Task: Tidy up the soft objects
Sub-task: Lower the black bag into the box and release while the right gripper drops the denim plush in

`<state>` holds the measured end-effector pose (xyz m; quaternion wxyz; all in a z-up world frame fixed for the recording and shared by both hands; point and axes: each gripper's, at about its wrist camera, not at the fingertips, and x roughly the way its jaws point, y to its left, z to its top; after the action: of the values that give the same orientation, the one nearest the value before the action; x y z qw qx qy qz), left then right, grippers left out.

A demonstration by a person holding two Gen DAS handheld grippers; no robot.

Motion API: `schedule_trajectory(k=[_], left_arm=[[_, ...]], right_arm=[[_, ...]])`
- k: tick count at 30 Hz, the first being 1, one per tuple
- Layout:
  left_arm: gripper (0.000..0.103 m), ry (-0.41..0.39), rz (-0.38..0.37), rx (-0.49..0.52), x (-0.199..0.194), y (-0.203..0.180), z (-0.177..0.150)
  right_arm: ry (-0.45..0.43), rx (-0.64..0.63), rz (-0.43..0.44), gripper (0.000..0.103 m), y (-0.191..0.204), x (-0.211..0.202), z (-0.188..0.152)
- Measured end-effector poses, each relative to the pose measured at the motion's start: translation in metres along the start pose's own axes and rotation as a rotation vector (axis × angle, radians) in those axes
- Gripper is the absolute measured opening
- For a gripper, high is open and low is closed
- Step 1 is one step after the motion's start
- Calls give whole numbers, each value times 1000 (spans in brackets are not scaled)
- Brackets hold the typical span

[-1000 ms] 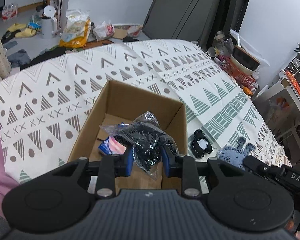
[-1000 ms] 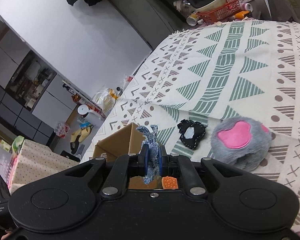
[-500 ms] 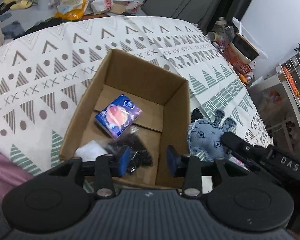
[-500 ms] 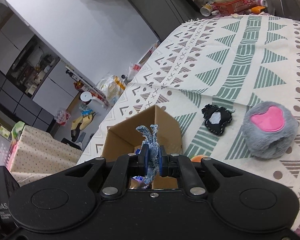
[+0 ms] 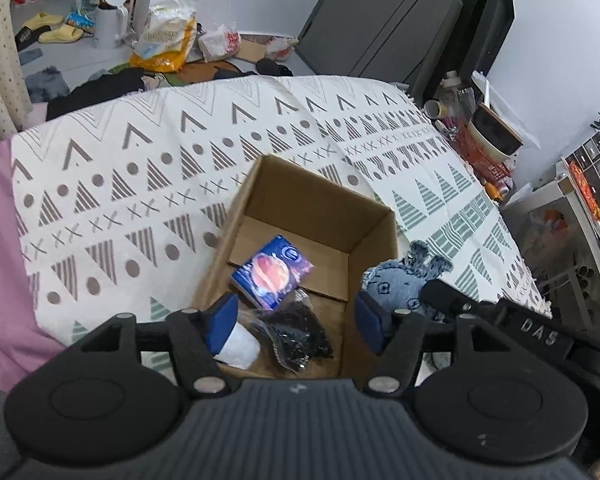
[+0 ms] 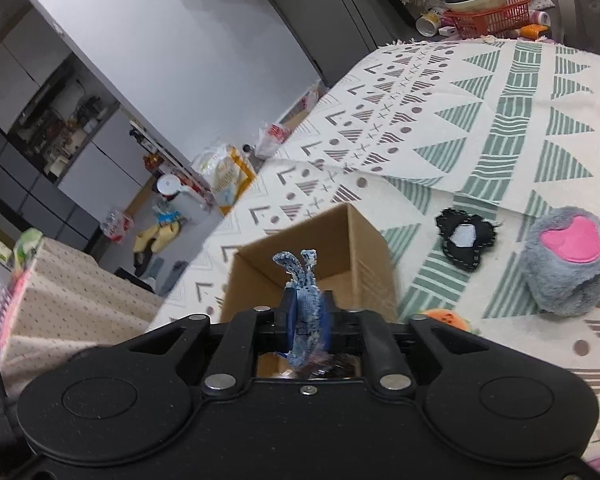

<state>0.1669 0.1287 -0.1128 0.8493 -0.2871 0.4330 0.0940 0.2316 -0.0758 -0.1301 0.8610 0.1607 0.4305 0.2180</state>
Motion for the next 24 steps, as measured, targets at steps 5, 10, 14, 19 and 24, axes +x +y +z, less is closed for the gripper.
schedule_trajectory(k=[5,10,14,19,24], left_arm=[[78,-60,39,6,-9,3,0],[84,-144,70,34,-17,-2,-3],[86,-174,68,33,-19,-9,-7],[86,-188,79,91,-19,-27,-14],[86,-189,47,101,-21,-45,-20]], right_arm=[[-1,5,-18,28,2,-3,1],[-23,7,-47,51,-7,-18,1],[-38,15,-63,66,-21,-33,3],[-59,27,-83,84,-44,-54,9],[-75,51,-96,85,-67,-71,15]])
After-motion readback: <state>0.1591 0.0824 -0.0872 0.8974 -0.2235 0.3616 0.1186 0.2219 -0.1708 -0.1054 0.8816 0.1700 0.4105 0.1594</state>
